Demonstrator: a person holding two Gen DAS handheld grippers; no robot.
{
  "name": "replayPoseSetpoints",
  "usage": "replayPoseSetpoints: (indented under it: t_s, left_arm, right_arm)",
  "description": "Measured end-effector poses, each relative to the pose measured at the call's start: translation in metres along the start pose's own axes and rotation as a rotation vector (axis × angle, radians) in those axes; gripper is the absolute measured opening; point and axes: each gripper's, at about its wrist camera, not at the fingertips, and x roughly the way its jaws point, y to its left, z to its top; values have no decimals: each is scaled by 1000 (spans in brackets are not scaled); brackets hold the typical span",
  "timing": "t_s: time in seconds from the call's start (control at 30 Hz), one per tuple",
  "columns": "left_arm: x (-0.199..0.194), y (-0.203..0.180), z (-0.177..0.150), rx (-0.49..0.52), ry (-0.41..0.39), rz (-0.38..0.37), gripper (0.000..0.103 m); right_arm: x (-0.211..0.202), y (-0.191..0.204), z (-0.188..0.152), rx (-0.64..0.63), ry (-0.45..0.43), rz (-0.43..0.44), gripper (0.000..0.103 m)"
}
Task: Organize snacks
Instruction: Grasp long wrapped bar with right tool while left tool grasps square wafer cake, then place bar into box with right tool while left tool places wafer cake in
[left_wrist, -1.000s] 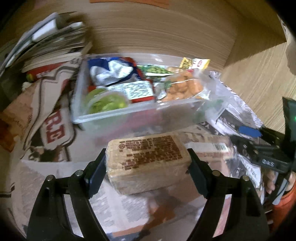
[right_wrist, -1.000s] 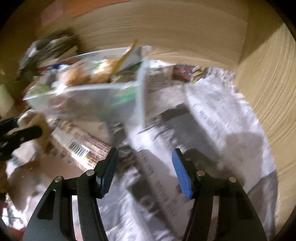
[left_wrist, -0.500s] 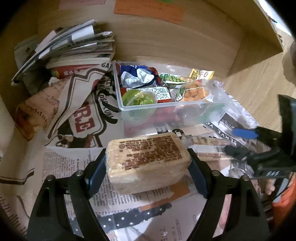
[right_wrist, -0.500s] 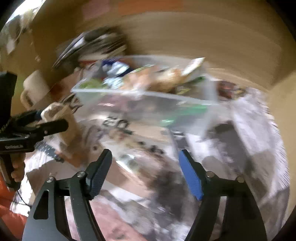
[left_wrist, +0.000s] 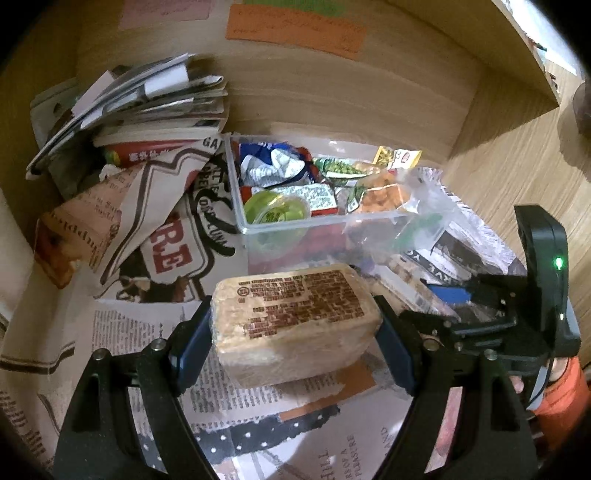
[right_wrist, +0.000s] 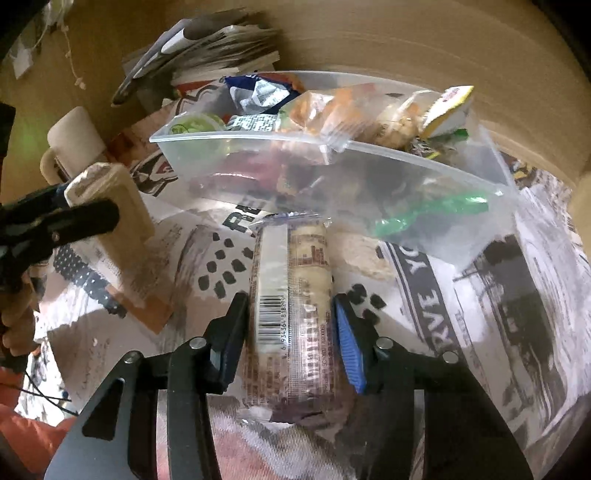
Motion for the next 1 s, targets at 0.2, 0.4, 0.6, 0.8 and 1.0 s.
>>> replayPoseSetpoints:
  t_s: [0.2,0.4,0.6,0.8,1.0]
  left_arm:
    - [-2,-9,13,17,-32,-16,81]
    - [-8,-17,30,30,-77,-35,81]
    - [-15,-23,50,42,-123,-41,81]
    - [-10,-25,69,51,-141,-45,81]
    - [6,-24,84,60,-134,-34,81]
  right_arm:
    - [-31,-7,-16,36,-65,-27,43]
    - [-73,-20,-19,80,-150,-66,43]
    - [-108,-25,-3,94,-251,-110,43]
    - [-110,-32,27,113,-321,-129,43]
    - [-96,-47,54,138,-332,-128,43]
